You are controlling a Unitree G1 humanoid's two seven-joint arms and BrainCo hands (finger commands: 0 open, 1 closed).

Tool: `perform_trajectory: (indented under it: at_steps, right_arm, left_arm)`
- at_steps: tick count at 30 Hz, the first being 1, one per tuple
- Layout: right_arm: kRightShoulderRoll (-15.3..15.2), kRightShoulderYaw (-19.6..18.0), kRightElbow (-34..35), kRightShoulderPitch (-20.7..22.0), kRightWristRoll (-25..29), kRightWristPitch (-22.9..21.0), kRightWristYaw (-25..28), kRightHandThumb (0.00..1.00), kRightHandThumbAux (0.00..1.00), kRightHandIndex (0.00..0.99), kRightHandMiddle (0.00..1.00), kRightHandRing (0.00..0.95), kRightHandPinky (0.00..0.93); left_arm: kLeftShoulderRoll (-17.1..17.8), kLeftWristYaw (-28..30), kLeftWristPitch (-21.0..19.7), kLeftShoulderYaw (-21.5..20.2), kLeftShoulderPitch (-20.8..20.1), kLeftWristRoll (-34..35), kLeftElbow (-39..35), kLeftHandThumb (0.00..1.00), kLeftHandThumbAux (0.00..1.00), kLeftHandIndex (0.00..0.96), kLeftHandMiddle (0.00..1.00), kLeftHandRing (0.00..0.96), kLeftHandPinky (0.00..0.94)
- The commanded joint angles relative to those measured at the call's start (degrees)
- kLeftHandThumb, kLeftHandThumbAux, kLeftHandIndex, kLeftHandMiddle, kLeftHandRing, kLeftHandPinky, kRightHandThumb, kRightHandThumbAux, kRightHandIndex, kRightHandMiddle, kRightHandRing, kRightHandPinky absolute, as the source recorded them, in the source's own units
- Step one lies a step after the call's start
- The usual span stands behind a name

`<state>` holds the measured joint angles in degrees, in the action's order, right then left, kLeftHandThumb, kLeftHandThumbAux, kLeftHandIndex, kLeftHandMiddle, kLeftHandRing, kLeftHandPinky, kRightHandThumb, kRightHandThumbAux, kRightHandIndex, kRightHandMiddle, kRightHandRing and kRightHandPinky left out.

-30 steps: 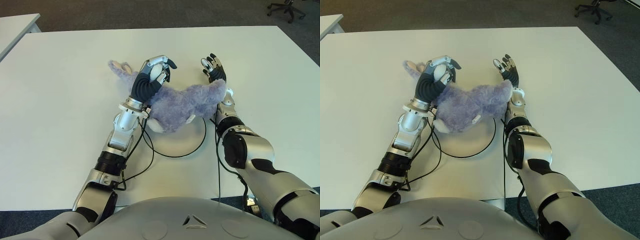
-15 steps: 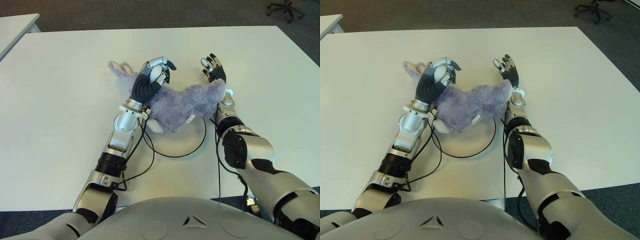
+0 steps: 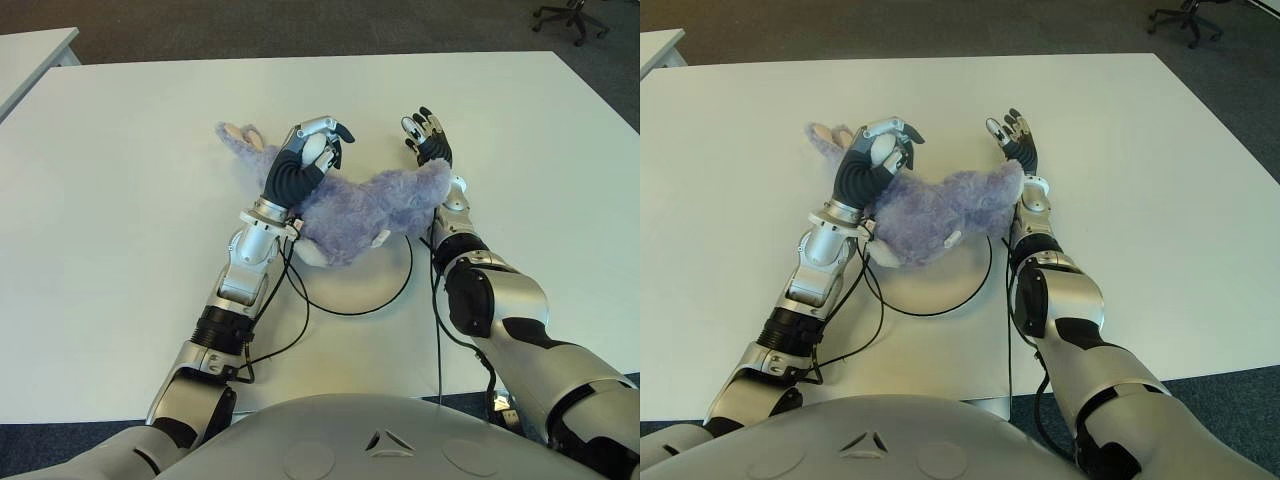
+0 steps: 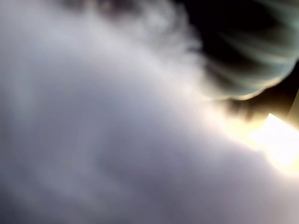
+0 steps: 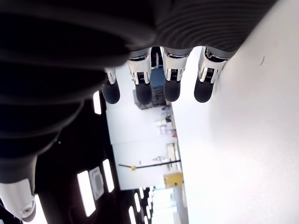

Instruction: Put the doll into the plate.

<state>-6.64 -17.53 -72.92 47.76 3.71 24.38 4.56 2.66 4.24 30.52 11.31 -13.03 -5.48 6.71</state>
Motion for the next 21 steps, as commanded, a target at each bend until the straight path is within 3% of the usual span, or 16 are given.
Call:
perform_trajectory:
  at_steps: [1, 21]
  right_arm:
    - [1.3, 0.0, -2.8, -4.2, 0.2, -2.7, -0.3, 0.069, 0.592, 0.016, 0.034, 0.033, 0.051]
    - [1.2, 0.3, -2.8, -4.3, 0.2, -2.7, -0.6, 0.066, 0.584, 0.017, 0.037, 0.036, 0.054]
  left_arm:
    - [-0.2, 1.7, -1.5, 0.7, 2.0, 0.5, 1.2, 0.746, 0.695, 0.442, 0.844, 0.855, 0.845]
    - [0.0, 2.9, -2.1, 0.8, 2.6, 1.5, 1.3, 0.748, 0.695, 0.443, 0.832, 0.843, 0.840]
